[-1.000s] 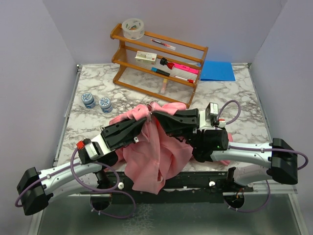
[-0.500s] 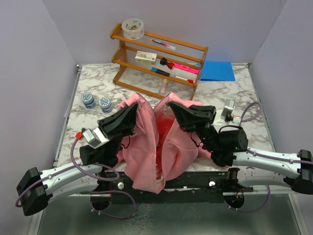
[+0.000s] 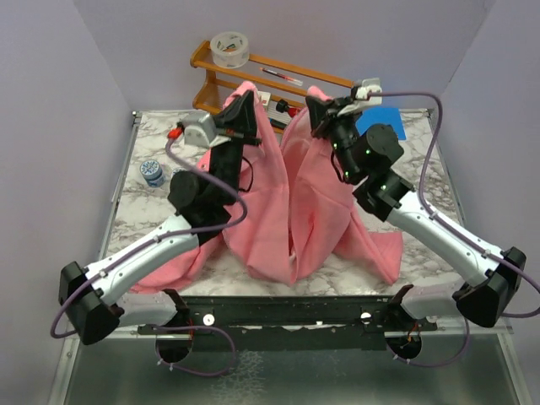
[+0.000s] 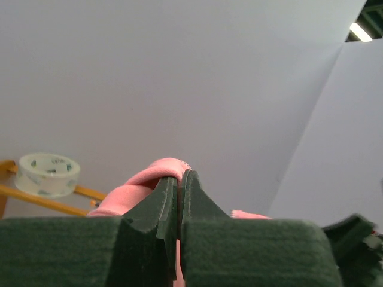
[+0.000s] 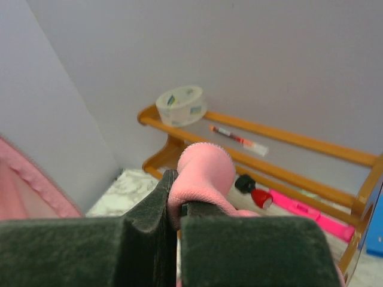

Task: Zip up the jacket
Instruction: Pick up the jacket from the center of the board.

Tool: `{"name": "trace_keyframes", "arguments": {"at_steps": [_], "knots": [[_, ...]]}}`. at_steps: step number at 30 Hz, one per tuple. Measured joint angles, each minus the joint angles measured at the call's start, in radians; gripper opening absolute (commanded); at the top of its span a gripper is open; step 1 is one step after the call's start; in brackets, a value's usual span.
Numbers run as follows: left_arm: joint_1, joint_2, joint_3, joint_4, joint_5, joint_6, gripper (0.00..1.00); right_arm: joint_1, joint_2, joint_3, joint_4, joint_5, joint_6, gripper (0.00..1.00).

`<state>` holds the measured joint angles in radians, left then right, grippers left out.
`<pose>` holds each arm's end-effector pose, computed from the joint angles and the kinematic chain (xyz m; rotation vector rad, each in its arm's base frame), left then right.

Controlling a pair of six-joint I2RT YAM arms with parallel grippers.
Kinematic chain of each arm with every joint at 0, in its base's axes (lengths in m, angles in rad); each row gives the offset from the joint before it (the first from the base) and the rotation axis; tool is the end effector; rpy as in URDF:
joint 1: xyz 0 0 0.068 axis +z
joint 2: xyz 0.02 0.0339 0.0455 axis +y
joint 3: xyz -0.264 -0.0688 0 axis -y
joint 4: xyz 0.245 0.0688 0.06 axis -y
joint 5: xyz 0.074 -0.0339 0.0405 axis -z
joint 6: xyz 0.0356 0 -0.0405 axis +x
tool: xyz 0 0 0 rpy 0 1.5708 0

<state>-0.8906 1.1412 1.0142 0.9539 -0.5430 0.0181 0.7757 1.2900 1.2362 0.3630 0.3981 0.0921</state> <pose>0.1599 -0.1683 0.4589 -0.1490 0.8922 -0.6117 0.2213 0.1977 0.4464 -0.0941 1.2989 0.4928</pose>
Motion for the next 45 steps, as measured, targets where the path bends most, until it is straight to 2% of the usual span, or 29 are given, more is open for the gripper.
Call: {"name": "trace_keyframes", "arguments": {"at_steps": [6, 8, 11, 14, 18, 22, 24, 27, 30, 31, 36, 39, 43, 45], "knots": [[0.197, 0.194, 0.318, -0.199, 0.112, -0.081, 0.00, -0.099, 0.068, 0.239, -0.034, -0.106, -0.047, 0.00], [0.238, 0.223, 0.382, -0.243, 0.154, -0.111, 0.00, -0.115, 0.051, 0.249, -0.022, -0.142, -0.063, 0.00], [0.249, 0.203, 0.365, -0.290, 0.232, -0.192, 0.00, -0.116, -0.014, 0.177, -0.028, -0.200, -0.032, 0.00], [0.247, 0.123, 0.208, -0.306, 0.286, -0.301, 0.00, -0.115, -0.124, -0.002, -0.048, -0.263, 0.068, 0.00], [0.235, -0.033, -0.194, -0.314, 0.339, -0.502, 0.00, -0.115, -0.285, -0.385, -0.053, -0.375, 0.319, 0.00], [0.147, -0.114, -0.608, -0.363, 0.367, -0.703, 0.00, -0.109, -0.312, -0.723, -0.077, -0.481, 0.554, 0.00], [0.084, -0.130, -0.743, -0.397, 0.373, -0.783, 0.00, -0.107, -0.311, -0.828, -0.100, -0.522, 0.630, 0.00], [0.027, -0.163, -0.847, -0.425, 0.380, -0.866, 0.14, -0.107, -0.311, -0.890, -0.113, -0.568, 0.697, 0.00], [0.022, -0.213, -0.884, -0.425, 0.386, -0.924, 0.30, -0.107, -0.311, -0.891, -0.095, -0.597, 0.717, 0.00], [0.021, -0.228, -0.887, -0.425, 0.387, -0.938, 0.33, -0.107, -0.308, -0.891, -0.090, -0.603, 0.720, 0.00], [0.019, -0.268, -0.887, -0.429, 0.393, -0.956, 0.51, -0.107, -0.277, -0.892, -0.053, -0.624, 0.739, 0.00], [0.019, -0.267, -0.881, -0.469, 0.396, -0.945, 0.66, -0.107, -0.265, -0.892, -0.039, -0.630, 0.746, 0.00], [0.019, -0.254, -0.823, -0.598, 0.398, -0.927, 0.90, -0.107, -0.263, -0.895, -0.034, -0.632, 0.746, 0.00], [0.020, -0.246, -0.771, -0.691, 0.398, -0.912, 0.98, -0.107, -0.264, -0.895, -0.035, -0.632, 0.745, 0.00]]}}
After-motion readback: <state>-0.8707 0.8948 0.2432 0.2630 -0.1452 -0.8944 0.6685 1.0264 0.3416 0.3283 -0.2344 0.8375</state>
